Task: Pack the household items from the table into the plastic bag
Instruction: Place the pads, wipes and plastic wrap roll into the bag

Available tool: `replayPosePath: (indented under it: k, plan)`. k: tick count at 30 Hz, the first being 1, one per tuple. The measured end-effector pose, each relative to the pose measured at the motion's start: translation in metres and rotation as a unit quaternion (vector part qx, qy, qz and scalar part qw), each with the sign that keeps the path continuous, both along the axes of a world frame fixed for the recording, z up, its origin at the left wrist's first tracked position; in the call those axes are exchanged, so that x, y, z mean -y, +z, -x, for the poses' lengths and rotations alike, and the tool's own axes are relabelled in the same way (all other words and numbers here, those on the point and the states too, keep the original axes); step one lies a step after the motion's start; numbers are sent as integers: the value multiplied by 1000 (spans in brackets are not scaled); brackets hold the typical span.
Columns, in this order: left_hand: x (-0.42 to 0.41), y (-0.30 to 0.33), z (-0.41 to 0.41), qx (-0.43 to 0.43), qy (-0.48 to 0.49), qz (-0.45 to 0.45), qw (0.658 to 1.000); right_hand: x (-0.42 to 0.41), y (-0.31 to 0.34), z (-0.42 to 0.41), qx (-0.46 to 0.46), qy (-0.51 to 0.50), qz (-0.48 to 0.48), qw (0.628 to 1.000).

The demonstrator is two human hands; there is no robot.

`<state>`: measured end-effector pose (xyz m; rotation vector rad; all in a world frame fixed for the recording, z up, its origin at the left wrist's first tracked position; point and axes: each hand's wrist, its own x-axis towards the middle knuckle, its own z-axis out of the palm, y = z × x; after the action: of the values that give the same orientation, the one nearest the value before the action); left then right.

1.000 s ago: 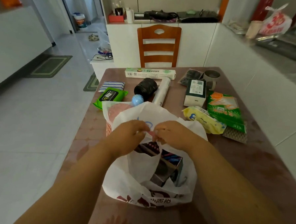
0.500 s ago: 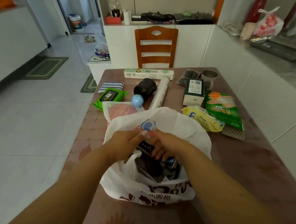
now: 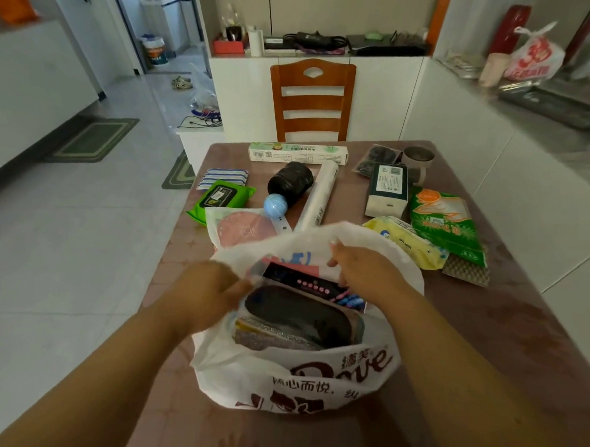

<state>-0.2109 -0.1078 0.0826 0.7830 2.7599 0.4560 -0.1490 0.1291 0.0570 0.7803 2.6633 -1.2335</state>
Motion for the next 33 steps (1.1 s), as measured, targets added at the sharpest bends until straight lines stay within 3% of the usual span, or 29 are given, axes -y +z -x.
replayPosePath:
  k: [3, 5, 8, 11, 14, 16, 18, 20, 25, 30, 33]
  plan:
    - [-33, 6, 0, -140, -195, -7, 971, 10, 3, 9, -96, 92, -78, 988]
    - [-42, -7, 6, -108, -241, 56, 963, 9, -3, 17, -76, 98, -61, 990]
    - [-35, -28, 19, -35, -199, 159, 966, -3, -17, 18, -17, 21, 22, 999]
    - [-42, -21, 21, -17, -182, 55, 982, -20, -2, 15, -105, 20, -17, 994]
    - [-75, 10, 19, 27, -172, -64, 983, -59, 10, 29, -178, -106, -110, 972]
    - [-99, 26, 23, 96, -157, -106, 977, -94, -1, 43, -103, -163, -146, 970]
    - [-120, 36, 29, 140, -147, -114, 972, -116, -18, 48, 21, -132, -187, 973]
    - [-134, 36, 37, 150, -140, -95, 974, -127, -35, 50, 82, -77, -257, 960]
    - [-145, 23, 45, 176, -98, -93, 975, -145, -69, 62, 10, -103, -338, 935]
    - [-137, 18, 47, 200, -52, -138, 969, -152, -68, 67, -32, -140, -309, 940]
    - [-136, 25, 44, 272, 43, -225, 935, -141, -33, 60, -121, -152, -271, 943]
